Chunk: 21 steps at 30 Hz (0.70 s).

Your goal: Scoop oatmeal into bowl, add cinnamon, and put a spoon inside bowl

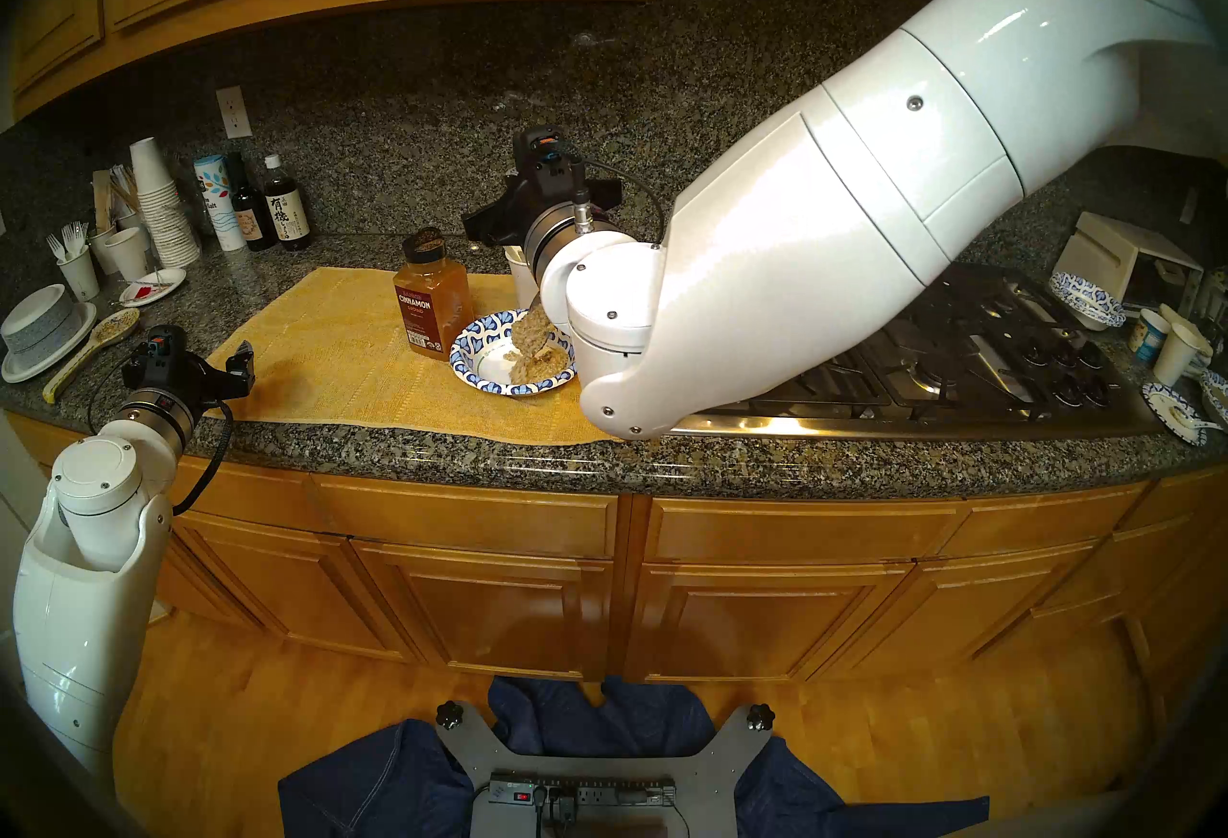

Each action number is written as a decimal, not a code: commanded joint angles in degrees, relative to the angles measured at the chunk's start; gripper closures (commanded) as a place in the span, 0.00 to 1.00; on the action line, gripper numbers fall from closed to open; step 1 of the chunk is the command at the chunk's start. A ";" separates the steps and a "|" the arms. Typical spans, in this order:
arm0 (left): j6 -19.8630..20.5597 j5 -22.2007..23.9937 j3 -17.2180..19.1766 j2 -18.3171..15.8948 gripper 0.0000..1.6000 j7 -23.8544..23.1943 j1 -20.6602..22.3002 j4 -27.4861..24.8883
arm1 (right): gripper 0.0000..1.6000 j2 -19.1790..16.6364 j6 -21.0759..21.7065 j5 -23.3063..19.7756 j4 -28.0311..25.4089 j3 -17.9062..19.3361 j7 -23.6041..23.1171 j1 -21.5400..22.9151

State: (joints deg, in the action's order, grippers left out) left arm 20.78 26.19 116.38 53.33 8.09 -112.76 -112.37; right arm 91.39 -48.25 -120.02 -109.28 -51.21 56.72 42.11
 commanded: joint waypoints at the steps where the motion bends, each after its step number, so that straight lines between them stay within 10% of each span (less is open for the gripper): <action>1: -0.60 -0.12 0.97 -0.69 0.00 0.08 1.01 -1.24 | 1.00 1.99 -2.35 0.23 2.34 -1.36 5.86 4.64; 21: -0.63 -0.12 0.99 -0.69 0.00 0.08 1.00 -1.26 | 1.00 14.18 -6.75 -0.62 1.88 -12.58 0.31 6.38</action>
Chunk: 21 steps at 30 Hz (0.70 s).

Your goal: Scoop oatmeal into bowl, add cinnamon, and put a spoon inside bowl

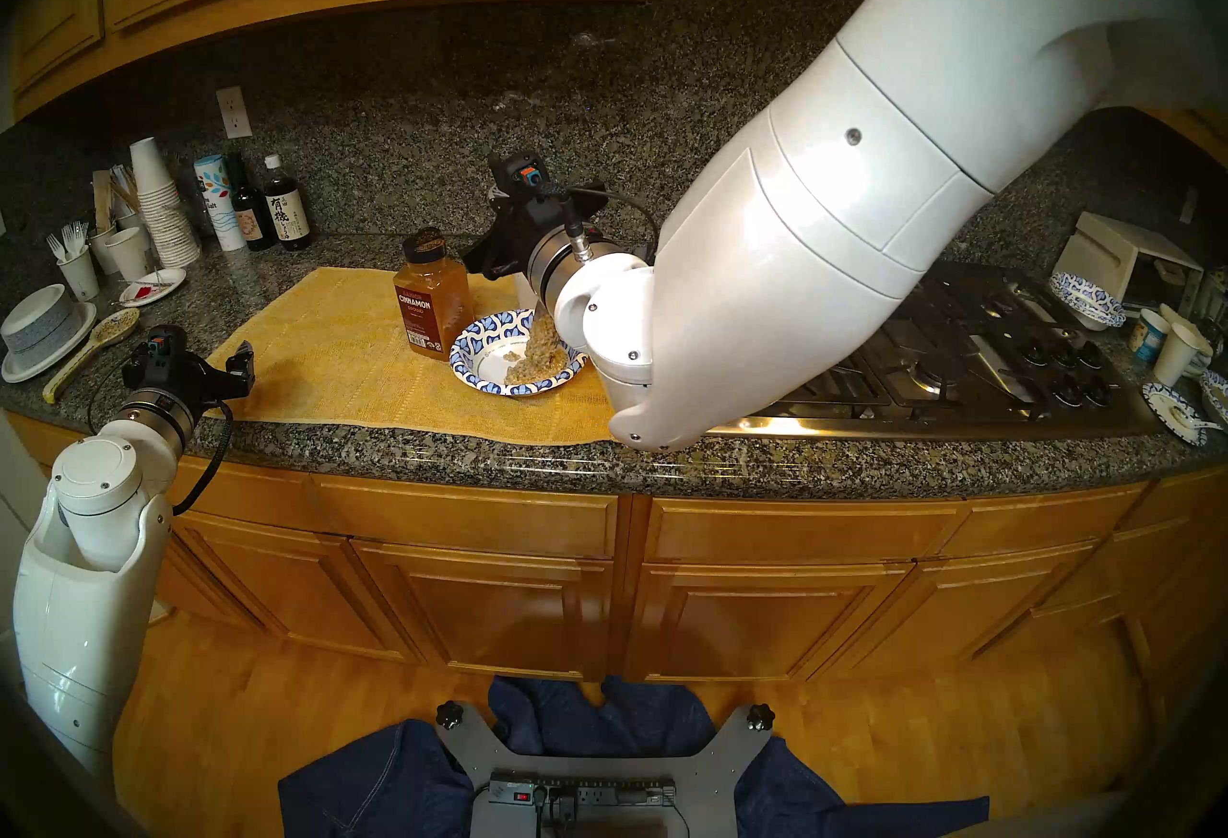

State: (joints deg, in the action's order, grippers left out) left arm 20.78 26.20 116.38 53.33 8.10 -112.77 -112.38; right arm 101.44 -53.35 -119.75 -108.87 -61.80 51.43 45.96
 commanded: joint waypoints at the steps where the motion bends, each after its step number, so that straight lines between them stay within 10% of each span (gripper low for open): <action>1: -0.62 -0.12 0.99 -0.69 0.00 0.08 1.00 -1.26 | 1.00 4.61 -1.65 -0.74 1.56 -2.32 5.75 2.53; 21: -0.60 -0.12 0.97 -0.69 0.00 0.09 1.01 -1.24 | 1.00 9.03 -1.65 -5.27 8.47 -2.34 4.75 4.22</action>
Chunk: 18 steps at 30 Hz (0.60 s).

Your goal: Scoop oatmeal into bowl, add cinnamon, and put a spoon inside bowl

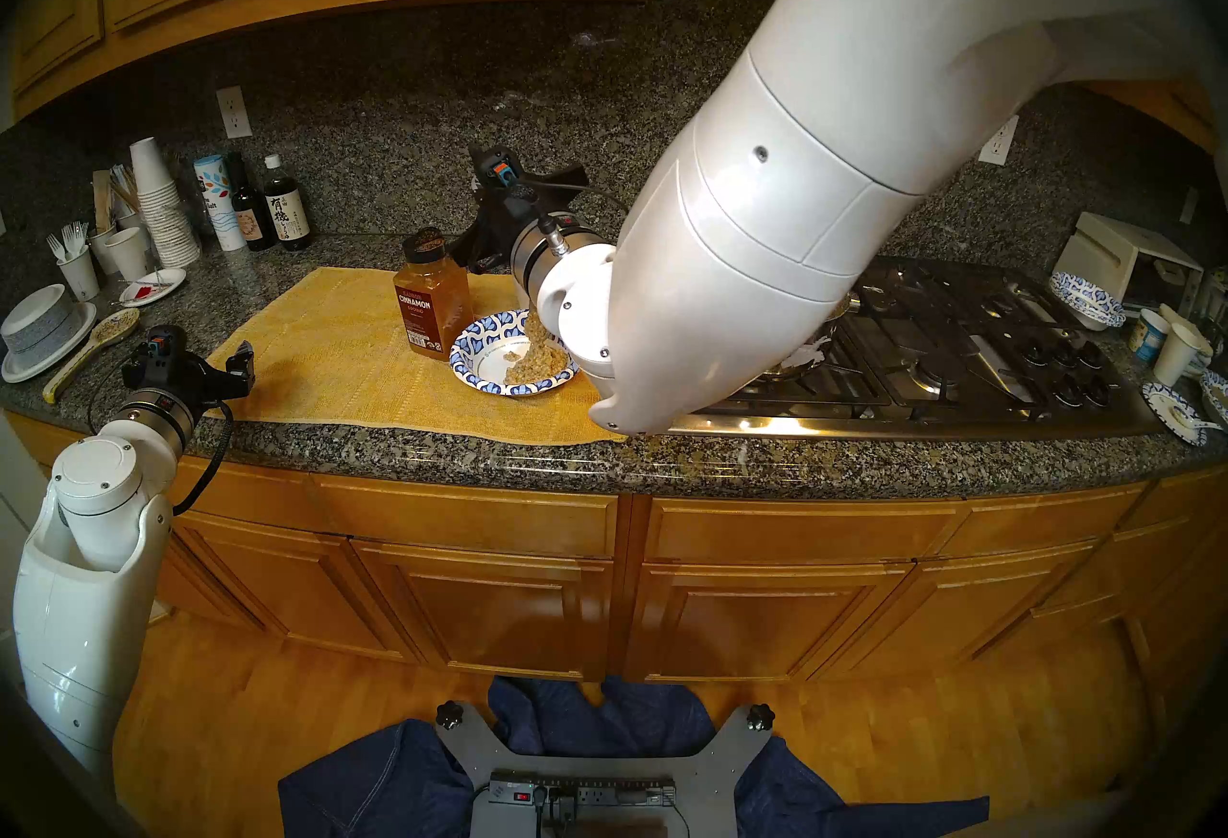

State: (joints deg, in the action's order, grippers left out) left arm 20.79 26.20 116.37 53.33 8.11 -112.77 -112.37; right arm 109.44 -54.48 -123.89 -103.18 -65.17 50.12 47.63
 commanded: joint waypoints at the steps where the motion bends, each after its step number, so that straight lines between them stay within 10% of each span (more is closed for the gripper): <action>1: -0.62 -0.12 0.99 -0.69 0.00 0.08 1.01 -1.25 | 1.00 1.27 -0.52 -1.32 2.64 1.18 5.99 2.54; 18: -0.61 -0.12 0.98 -0.69 0.00 0.08 1.01 -1.25 | 1.00 3.77 -0.52 -3.17 0.37 1.79 6.27 3.91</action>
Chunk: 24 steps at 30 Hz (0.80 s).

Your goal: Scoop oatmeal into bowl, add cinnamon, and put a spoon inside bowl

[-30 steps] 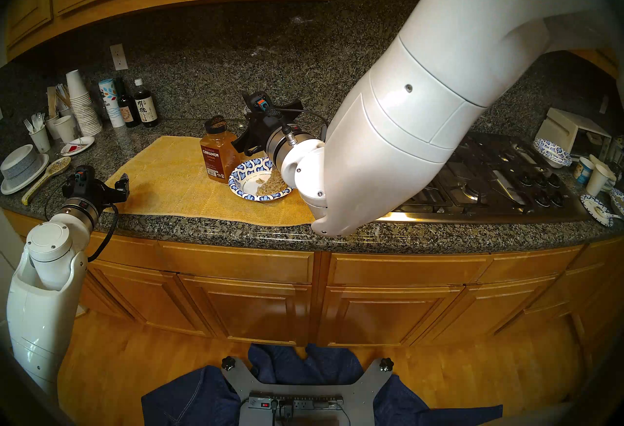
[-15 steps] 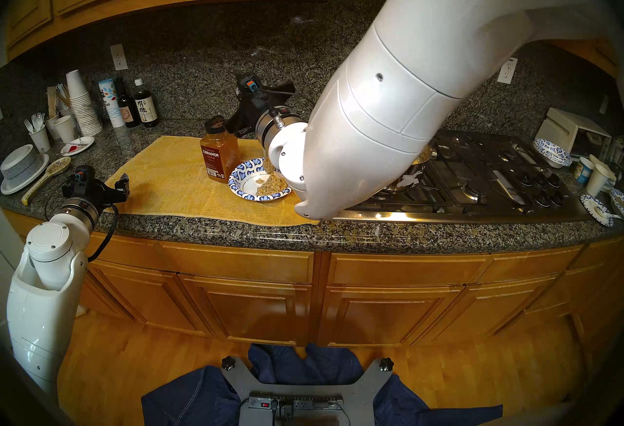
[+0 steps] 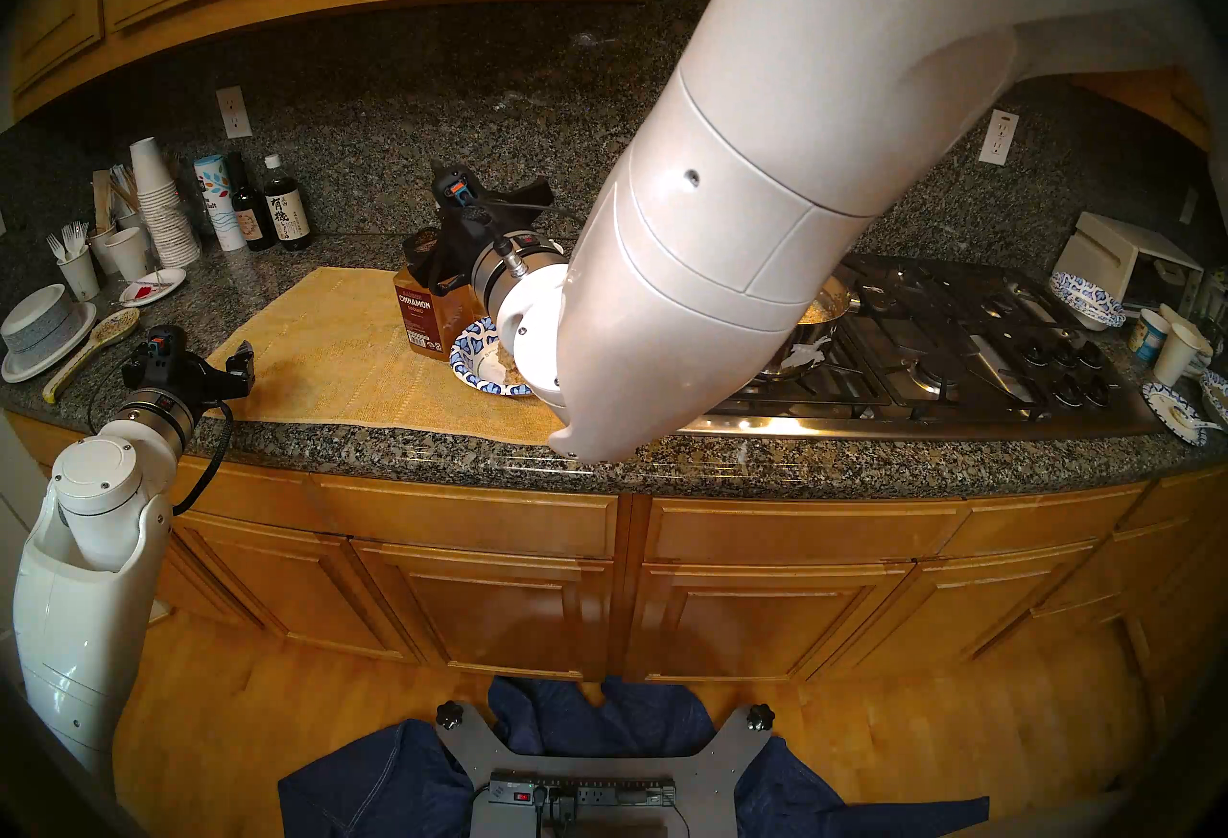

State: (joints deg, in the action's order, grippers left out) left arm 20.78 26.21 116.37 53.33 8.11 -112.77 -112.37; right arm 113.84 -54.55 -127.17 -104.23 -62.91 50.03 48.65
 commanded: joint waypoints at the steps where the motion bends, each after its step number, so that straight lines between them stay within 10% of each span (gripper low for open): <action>1: -0.60 -0.12 0.97 -0.69 0.00 0.08 1.02 -1.24 | 1.00 -0.86 -0.45 -0.19 1.81 -0.66 5.69 2.99; 24: -0.64 -0.12 1.01 -0.69 0.00 0.07 0.99 -1.28 | 1.00 0.61 -0.45 0.76 1.83 -1.76 6.29 2.07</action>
State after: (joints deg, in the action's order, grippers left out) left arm 20.78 26.21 116.37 53.32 8.12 -112.77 -112.37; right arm 114.59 -54.59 -127.14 -102.81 -64.85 50.00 49.44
